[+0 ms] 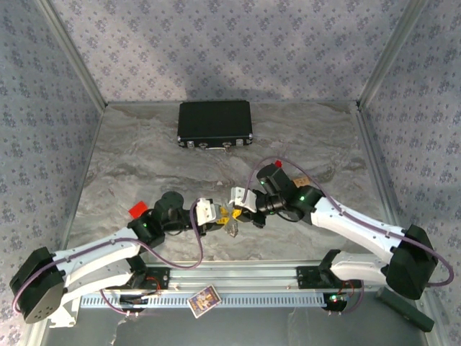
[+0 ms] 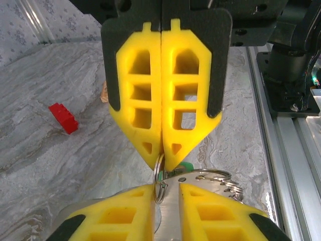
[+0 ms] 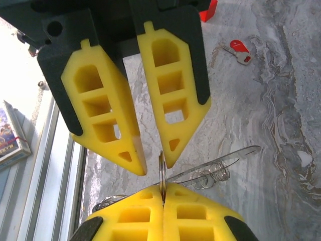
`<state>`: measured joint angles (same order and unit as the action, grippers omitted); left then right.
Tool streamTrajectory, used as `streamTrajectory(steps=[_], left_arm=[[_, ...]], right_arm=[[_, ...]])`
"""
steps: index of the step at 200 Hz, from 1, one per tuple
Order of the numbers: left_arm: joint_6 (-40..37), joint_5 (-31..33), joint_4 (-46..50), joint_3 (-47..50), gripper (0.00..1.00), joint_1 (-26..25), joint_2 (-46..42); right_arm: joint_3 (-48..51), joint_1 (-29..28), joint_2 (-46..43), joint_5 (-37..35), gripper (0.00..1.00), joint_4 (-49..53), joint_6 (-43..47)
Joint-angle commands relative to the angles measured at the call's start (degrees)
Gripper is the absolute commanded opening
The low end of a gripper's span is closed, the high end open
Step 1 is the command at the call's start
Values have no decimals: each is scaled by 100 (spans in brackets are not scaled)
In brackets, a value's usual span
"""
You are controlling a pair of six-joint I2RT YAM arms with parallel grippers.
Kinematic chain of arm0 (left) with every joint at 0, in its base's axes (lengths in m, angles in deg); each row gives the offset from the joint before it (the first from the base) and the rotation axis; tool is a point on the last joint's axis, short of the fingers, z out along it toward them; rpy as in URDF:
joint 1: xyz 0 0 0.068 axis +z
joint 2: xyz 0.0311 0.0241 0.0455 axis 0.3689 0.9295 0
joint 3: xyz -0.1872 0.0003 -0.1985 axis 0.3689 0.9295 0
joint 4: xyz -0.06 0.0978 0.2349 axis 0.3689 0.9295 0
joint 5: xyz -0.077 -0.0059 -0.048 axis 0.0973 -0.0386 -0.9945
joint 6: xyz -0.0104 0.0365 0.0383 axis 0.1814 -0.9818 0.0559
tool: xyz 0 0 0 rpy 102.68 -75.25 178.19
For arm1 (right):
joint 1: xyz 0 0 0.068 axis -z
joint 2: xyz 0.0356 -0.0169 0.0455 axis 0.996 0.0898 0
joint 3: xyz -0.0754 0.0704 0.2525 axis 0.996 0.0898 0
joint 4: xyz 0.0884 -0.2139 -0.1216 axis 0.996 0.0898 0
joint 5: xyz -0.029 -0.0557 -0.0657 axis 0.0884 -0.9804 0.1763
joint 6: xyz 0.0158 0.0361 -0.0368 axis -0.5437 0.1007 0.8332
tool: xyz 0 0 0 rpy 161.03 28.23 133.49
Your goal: Put the keys on the keyring
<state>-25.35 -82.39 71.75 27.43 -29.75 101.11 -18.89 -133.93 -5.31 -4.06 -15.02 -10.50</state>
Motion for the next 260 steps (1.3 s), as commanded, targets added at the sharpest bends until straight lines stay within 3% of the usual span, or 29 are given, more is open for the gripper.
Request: streamTrajectory(steps=[1,35,63,91,141,224,260], left_arm=[[-146,-58,200,-213,18,-20,-52],[-164,-123,126,-266,13,-20,60],[-190,-142,138,-306,2,-20,125],[-140,-136,44,-206,0,-20,77],[304,-127,-1145,240,0,-21,24],[378,-264,-1346,269,0,-16,104],[344,-236,-1254,235,2,-20,105]], right_arm=[[-343,-122,144,-283,0,562,288],[-605,-300,326,-449,0,790,411],[-591,-291,294,-304,0,716,365],[-134,-81,-18,37,22,198,72],[579,186,-288,494,27,-886,-516],[725,225,-257,530,15,-1149,-610],[638,235,-245,535,0,-1025,-560]])
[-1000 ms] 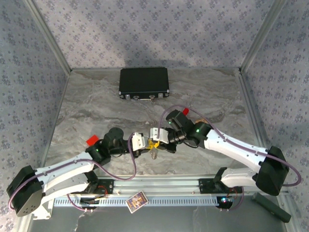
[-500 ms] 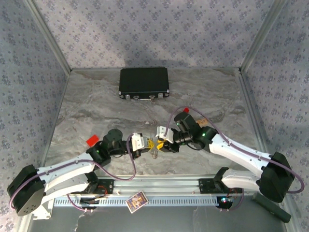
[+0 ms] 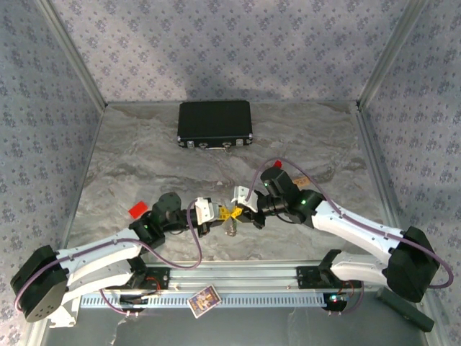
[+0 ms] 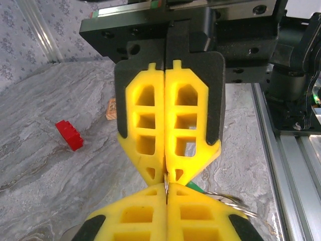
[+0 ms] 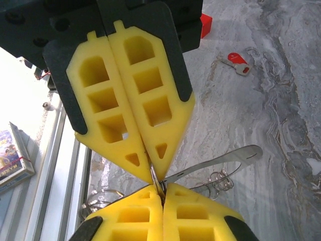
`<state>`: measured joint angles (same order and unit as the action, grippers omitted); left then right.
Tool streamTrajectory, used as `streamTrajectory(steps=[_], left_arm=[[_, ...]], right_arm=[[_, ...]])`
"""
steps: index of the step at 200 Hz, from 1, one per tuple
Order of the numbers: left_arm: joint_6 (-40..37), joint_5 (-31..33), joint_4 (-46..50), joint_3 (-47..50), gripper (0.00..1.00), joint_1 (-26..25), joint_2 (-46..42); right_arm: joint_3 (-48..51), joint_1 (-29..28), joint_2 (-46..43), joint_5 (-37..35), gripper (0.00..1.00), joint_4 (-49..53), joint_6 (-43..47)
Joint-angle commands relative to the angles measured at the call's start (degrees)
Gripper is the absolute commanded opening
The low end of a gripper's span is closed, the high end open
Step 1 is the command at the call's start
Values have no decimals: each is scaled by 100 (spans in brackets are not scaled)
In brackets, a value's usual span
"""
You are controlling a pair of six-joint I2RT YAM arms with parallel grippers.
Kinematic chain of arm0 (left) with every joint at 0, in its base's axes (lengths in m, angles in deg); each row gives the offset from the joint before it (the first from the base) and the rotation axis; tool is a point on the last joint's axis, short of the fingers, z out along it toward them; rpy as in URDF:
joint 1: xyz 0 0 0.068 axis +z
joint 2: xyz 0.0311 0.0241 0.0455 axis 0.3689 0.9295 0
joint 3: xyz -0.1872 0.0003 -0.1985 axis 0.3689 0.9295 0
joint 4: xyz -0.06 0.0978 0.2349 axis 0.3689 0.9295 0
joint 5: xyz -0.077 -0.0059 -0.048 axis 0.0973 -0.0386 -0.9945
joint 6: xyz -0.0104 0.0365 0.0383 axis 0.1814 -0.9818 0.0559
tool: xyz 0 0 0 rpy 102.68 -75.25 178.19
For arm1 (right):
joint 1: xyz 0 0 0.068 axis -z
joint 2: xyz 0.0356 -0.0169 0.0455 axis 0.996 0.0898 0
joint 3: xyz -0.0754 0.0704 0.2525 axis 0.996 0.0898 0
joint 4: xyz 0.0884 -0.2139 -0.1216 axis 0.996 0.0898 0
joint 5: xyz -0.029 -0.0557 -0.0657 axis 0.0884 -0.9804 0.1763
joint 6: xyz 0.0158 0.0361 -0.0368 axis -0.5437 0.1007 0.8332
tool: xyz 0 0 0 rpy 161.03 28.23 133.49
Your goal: Put the keys on the keyring
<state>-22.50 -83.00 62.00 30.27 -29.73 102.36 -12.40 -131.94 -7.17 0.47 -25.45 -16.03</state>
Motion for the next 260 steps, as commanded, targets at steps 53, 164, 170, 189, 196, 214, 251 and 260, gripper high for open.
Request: streamTrajectory(steps=[53,164,170,189,196,214,251,260], left_arm=[[-399,174,1093,-439,18,-22,-223],[-448,-35,1044,-518,0,-25,-179],[-431,-32,1010,-493,0,-23,-191],[-358,-19,802,-367,0,-25,-241],[-322,-1,717,-310,0,-24,-262],[-257,12,511,-198,0,-24,-281],[-249,4,422,-165,0,-23,-246],[-245,3,431,-165,0,-22,-239]], right_arm=[[-769,-192,170,-509,0,1365,658],[-1106,-448,362,-640,10,1600,758],[-1022,-395,311,-581,15,1530,715],[-740,-230,127,-466,21,1300,540],[-646,-188,75,-461,21,1263,505],[-515,-141,9,-458,20,1253,478],[-460,-110,-9,-366,17,1185,419],[-459,-102,-14,-364,16,1168,406]])
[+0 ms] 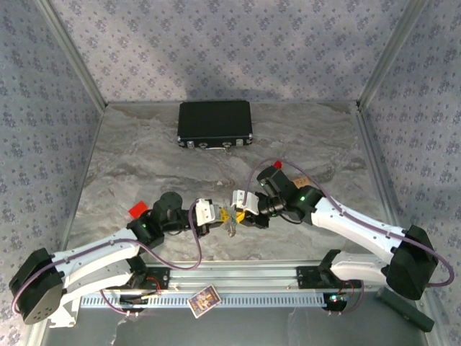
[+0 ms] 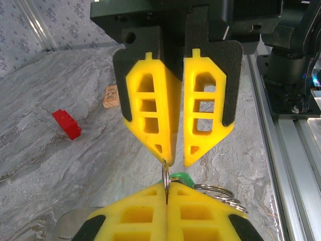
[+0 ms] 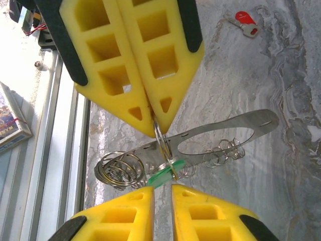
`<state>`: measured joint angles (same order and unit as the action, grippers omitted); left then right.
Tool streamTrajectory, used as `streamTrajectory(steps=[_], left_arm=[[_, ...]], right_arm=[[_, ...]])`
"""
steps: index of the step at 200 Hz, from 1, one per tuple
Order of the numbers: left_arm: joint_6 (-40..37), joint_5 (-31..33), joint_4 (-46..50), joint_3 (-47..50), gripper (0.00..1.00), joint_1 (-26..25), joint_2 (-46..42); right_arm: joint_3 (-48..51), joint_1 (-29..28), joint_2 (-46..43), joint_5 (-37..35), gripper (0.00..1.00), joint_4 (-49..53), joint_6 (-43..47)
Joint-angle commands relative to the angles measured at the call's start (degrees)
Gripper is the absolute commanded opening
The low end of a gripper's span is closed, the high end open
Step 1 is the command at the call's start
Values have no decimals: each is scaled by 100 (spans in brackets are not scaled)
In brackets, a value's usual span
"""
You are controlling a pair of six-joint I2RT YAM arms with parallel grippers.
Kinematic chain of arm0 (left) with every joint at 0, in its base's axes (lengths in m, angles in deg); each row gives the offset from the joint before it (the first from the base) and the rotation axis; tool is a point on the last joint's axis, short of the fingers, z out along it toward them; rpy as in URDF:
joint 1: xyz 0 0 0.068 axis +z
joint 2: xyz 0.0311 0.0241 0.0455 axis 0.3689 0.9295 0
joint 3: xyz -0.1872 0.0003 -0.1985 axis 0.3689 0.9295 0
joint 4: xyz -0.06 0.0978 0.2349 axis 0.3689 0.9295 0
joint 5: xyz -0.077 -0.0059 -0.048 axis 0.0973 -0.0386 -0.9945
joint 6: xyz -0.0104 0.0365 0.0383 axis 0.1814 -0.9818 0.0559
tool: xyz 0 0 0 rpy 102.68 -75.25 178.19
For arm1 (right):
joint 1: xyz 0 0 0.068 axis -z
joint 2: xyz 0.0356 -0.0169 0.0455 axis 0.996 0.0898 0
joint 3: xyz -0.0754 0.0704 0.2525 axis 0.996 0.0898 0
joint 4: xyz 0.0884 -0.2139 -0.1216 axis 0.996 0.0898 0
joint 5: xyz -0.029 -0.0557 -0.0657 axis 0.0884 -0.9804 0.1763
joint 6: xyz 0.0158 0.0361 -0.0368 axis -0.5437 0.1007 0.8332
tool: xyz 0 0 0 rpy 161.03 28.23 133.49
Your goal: Put the keys on the keyring
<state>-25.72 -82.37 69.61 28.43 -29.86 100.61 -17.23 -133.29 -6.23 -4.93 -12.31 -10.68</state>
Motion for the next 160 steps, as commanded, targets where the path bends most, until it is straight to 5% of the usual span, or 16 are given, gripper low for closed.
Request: streamTrajectory(steps=[1,86,160], left_arm=[[76,-65,-328,19,0,-13,-67],[41,-104,-343,9,0,-9,-30],[32,-121,-359,-8,0,-9,-52]], right_arm=[[24,35,-108,176,16,-147,-127],[-26,40,-249,-157,29,-326,-173],[-61,5,-129,115,18,-305,-133]])
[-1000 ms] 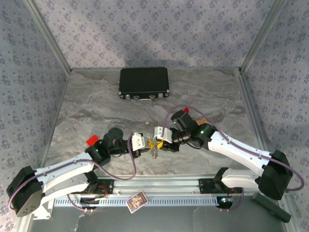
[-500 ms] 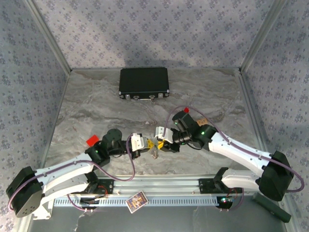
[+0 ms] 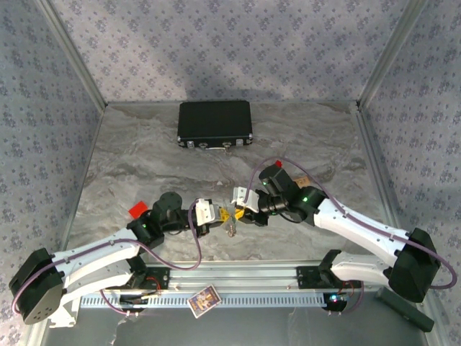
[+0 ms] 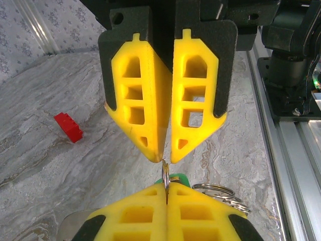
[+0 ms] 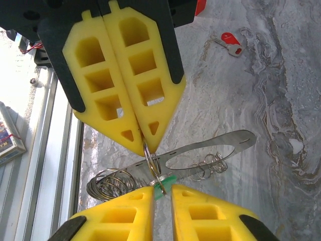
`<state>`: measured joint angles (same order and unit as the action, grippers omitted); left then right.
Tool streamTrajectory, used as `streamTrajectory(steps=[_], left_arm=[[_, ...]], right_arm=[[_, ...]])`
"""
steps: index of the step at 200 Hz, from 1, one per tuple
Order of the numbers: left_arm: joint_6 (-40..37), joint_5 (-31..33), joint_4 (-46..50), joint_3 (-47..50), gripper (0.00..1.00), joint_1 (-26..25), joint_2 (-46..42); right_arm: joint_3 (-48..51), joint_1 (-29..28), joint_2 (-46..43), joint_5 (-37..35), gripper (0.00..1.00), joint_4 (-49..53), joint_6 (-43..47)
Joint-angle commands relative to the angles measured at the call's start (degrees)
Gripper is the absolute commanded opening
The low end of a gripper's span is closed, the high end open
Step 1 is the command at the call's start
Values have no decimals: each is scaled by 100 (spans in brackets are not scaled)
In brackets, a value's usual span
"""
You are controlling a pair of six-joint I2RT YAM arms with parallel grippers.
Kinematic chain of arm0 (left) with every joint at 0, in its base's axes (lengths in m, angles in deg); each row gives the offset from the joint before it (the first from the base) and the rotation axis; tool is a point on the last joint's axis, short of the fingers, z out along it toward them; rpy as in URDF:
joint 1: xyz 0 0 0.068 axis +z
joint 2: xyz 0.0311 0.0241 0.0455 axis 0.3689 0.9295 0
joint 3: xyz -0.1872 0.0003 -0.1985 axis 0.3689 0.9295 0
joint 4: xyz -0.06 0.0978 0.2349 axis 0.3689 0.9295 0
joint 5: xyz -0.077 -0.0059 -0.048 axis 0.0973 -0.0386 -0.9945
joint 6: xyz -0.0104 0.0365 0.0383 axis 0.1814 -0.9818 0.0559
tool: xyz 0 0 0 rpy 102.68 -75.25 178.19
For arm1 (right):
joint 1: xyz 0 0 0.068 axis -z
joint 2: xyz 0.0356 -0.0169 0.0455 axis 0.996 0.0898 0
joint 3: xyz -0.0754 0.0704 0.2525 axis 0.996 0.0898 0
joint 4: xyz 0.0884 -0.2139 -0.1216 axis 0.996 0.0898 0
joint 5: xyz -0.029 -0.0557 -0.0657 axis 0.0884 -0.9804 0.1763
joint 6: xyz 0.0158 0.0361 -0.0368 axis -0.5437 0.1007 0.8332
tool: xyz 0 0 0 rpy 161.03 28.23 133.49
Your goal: Put the keys on the keyring
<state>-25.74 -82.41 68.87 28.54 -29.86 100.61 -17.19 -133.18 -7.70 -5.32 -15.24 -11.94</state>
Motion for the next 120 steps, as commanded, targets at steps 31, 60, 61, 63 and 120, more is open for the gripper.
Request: streamTrajectory(steps=[31,60,61,63,120], left_arm=[[34,-135,-286,-18,0,-10,-34],[30,-135,-284,-18,0,-9,-53],[28,-140,-281,-18,0,-9,-53],[26,-136,-283,-18,0,-9,-53],[65,-164,-339,-10,0,-9,-94]], right_arm=[[-82,-7,81,151,23,-46,-2],[-86,-3,102,211,16,-41,0],[-90,-2,101,209,16,-45,-3],[-100,-1,100,214,15,-43,-1],[-95,41,65,194,0,82,29]])
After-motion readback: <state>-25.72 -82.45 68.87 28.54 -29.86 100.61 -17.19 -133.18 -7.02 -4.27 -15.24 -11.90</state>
